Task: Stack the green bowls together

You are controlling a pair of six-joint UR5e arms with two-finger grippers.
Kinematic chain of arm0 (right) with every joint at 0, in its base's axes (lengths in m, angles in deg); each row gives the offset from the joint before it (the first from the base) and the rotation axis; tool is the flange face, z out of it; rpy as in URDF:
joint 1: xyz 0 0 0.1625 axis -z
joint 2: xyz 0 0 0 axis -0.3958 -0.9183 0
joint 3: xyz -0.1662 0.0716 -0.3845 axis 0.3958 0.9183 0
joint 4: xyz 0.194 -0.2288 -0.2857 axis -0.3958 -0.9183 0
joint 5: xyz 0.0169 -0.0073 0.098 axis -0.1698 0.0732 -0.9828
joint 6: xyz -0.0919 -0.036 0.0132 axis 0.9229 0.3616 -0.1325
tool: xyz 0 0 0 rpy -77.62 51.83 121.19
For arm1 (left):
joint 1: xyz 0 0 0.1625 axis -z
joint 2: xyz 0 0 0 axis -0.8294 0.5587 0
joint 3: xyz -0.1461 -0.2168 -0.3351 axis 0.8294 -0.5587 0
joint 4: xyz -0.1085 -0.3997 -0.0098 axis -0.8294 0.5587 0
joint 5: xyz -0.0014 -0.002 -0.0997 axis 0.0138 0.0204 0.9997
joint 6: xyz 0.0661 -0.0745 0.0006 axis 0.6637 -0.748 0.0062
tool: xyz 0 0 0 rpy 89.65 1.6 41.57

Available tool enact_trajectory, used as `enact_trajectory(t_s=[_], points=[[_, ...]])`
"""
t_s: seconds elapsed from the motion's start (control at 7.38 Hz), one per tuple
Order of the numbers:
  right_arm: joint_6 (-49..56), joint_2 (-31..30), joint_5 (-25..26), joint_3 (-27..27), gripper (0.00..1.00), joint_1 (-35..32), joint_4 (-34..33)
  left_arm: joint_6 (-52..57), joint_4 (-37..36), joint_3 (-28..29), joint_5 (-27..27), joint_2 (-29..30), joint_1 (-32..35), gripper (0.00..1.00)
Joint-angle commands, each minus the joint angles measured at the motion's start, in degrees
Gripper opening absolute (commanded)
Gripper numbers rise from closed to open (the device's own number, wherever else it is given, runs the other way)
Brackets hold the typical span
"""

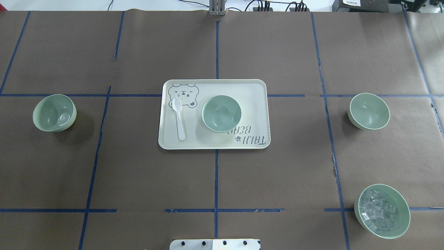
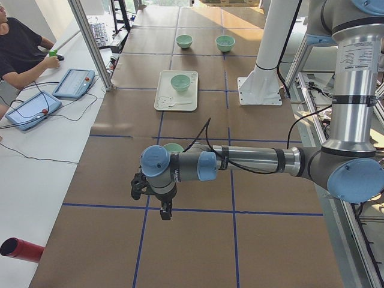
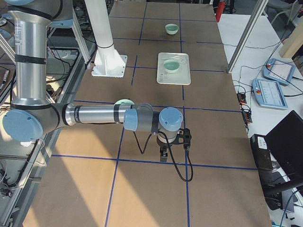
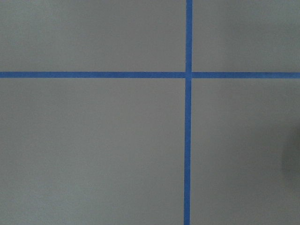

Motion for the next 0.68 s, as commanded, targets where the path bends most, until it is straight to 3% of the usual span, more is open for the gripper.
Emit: enact_trajectory(t_s=[0.0, 0.27, 0.54], points=[[-0.3, 0.4, 0.0, -0.1, 1.00, 0.0, 0.0, 0.0, 0.3, -0.8, 0.2, 0.5, 0.0, 1.00], [-0.6, 0.6, -0.2, -0.7, 1.00, 0.0, 0.0, -0.3, 1.1, -3.1, 0.3, 1.1, -2.0, 1.00], [-0.5, 0.9, -0.1, -1.7, 1.00, 0.0, 0.0, -11.1, 8.1, -5.5, 0.3, 1.4, -8.8, 1.00]])
